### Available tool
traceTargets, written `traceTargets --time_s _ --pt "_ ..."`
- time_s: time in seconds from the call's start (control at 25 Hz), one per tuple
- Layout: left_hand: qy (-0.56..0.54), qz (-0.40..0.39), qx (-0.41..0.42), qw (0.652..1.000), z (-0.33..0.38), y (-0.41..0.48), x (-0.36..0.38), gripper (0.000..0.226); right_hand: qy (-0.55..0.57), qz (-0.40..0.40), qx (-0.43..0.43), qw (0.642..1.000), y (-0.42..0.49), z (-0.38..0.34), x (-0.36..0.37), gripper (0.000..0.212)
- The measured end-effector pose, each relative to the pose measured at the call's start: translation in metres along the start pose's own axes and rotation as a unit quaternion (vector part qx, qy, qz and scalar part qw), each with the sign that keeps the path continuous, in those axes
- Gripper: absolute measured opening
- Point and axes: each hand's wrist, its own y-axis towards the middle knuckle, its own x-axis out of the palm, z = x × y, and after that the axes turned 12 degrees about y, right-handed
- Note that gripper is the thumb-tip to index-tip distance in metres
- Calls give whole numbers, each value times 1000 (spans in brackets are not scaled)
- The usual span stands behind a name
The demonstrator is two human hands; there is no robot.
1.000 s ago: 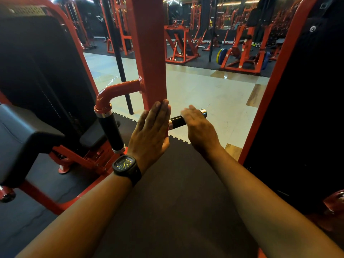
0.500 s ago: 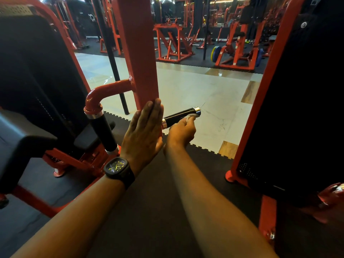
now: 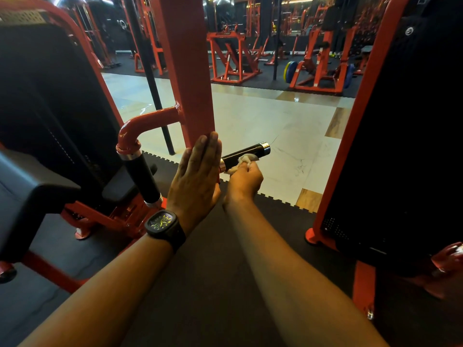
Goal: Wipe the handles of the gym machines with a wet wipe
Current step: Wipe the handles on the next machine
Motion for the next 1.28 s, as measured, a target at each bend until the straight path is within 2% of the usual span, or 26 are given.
traceTargets --time_s 0.08,0.16,0.24,0.32,0.36,0.4,0.52,0.56,0.6,0.64,0.72,0.76,0.84,0.88,0.92,1.0,1.04,1.08,1.16,1.2,1.28 --pt "-2 1 8 1000 -1 1 -1 102 -20 -13 -9 1000 2 -1 -5 22" --pt "1 9 5 1000 -1 1 -1 100 -86 -51 -53 994 -5 6 -11 20" --pt "3 8 6 1000 -1 1 -2 102 -149 -66 -170 972 -5 17 -19 30" --pt "-8 3 15 1000 -1 1 -4 107 -231 -105 -305 918 10 21 -28 37" --pt "-8 1 18 1000 -2 2 -5 109 -301 -144 -360 871 20 19 -32 40" --pt "-4 -1 19 1000 -3 1 -6 111 -376 -188 -417 806 28 18 -37 45" --pt "11 -7 17 1000 -6 1 -5 111 -493 -330 -550 588 49 2 -58 49" --pt "12 -7 17 1000 -6 0 -5 110 -506 -356 -576 534 62 -9 -62 48" --pt "12 -8 17 1000 -5 0 -5 110 -517 -356 -583 516 74 -21 -64 49" --pt "9 -6 16 1000 -4 1 -5 109 -526 -329 -567 542 85 -31 -63 48" --pt "1 0 10 1000 0 1 -6 107 -521 -282 -504 629 83 -35 -52 45" --pt "1 2 6 1000 1 1 -5 107 -517 -314 -488 629 75 -30 -45 43" --pt "8 4 0 1000 2 1 -4 108 -520 -432 -491 550 66 -23 -39 44" --pt "10 2 2 1000 1 2 -4 109 -523 -465 -489 521 72 -29 -37 44" --pt "12 0 5 1000 0 2 -4 111 -532 -457 -485 523 82 -40 -33 43" --pt "13 -1 10 1000 -1 1 -4 111 -573 -362 -463 571 99 -57 -29 37" --pt "10 -1 7 1000 -1 1 -5 110 -588 -336 -451 581 98 -61 -26 35" --pt "8 -3 4 1000 1 2 -4 108 -592 -353 -444 572 92 -60 -24 33" --pt "5 -8 -3 1000 3 2 -3 106 -586 -441 -436 522 78 -56 -19 30" --pt "5 -9 -3 1000 3 2 -3 106 -593 -457 -425 509 80 -59 -18 29" --pt "7 -5 4 1000 2 2 -2 107 -636 -408 -389 527 94 -76 -18 27"
